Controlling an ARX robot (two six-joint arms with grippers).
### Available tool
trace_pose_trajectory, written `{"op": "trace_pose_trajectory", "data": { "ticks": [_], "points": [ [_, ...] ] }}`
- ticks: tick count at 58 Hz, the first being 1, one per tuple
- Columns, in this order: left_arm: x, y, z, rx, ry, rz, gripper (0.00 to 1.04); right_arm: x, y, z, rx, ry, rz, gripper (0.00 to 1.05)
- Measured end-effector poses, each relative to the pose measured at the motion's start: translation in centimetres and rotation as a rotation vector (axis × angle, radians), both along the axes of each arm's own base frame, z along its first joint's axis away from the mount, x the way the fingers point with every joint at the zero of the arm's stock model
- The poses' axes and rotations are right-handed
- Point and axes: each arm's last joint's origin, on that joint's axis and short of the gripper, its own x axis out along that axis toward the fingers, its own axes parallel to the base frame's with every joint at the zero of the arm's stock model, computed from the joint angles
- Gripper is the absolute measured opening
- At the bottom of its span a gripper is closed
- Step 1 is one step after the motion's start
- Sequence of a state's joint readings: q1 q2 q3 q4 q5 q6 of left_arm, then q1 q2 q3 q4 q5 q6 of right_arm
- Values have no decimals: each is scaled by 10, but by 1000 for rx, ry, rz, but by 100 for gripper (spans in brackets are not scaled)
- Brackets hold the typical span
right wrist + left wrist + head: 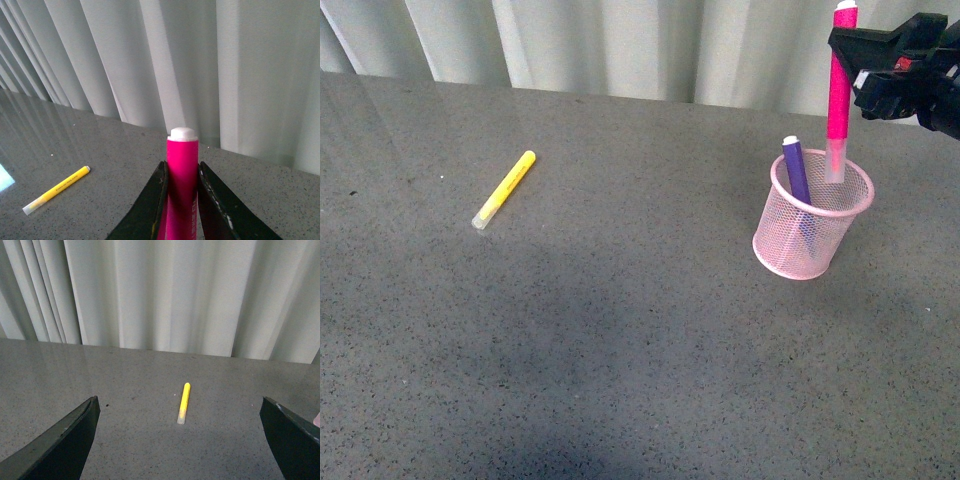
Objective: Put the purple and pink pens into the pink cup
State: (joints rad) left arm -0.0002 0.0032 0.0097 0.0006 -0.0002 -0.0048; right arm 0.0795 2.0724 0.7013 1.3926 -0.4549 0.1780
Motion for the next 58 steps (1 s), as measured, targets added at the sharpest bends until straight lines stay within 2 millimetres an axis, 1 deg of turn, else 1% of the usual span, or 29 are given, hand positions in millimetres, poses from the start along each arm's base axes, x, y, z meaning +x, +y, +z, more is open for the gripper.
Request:
{"op": "trace_pose_trajectory", "data": {
  "ticks": [4,8,10,11,13,15,16,20,22,27,32,47,52,55,57,58],
  "points": [
    [0,0,0,0,0,0,98,-1,-1,-1,0,3,-2,45],
    [0,0,0,0,0,0,98,-1,-1,-1,0,6,-3,60],
    [0,0,0,0,0,0,98,-1,-2,-1,0,6,-4,65],
    [0,0,0,0,0,0,98,-1,-2,-1,-1,7,-5,70],
    [0,0,0,0,0,0,98,-1,-2,-1,-1,7,-6,75],
    [0,0,0,0,0,0,98,-1,-3,-2,-1,8,-8,82],
    [0,0,0,0,0,0,98,-2,-3,-2,-1,8,-8,83],
    [0,0,0,0,0,0,98,-2,-4,-2,-1,10,-11,96],
    [0,0,0,0,0,0,98,-2,-5,-2,0,12,-12,100],
    [0,0,0,0,0,0,98,-3,-6,-3,-1,16,-16,96],
    [0,0,0,0,0,0,98,-3,-7,-4,-1,18,-18,99],
    [0,0,0,0,0,0,98,-3,-10,-4,-1,18,-26,98],
    [0,0,0,0,0,0,98,-3,-14,-3,1,19,-37,98],
    [0,0,0,0,0,-1,98,-6,-25,6,15,15,-68,98],
    [0,0,0,0,0,0,98,-7,-34,16,18,7,-99,98],
    [0,0,0,0,0,0,98,-8,-40,26,19,-6,-132,98]
  ]
}}
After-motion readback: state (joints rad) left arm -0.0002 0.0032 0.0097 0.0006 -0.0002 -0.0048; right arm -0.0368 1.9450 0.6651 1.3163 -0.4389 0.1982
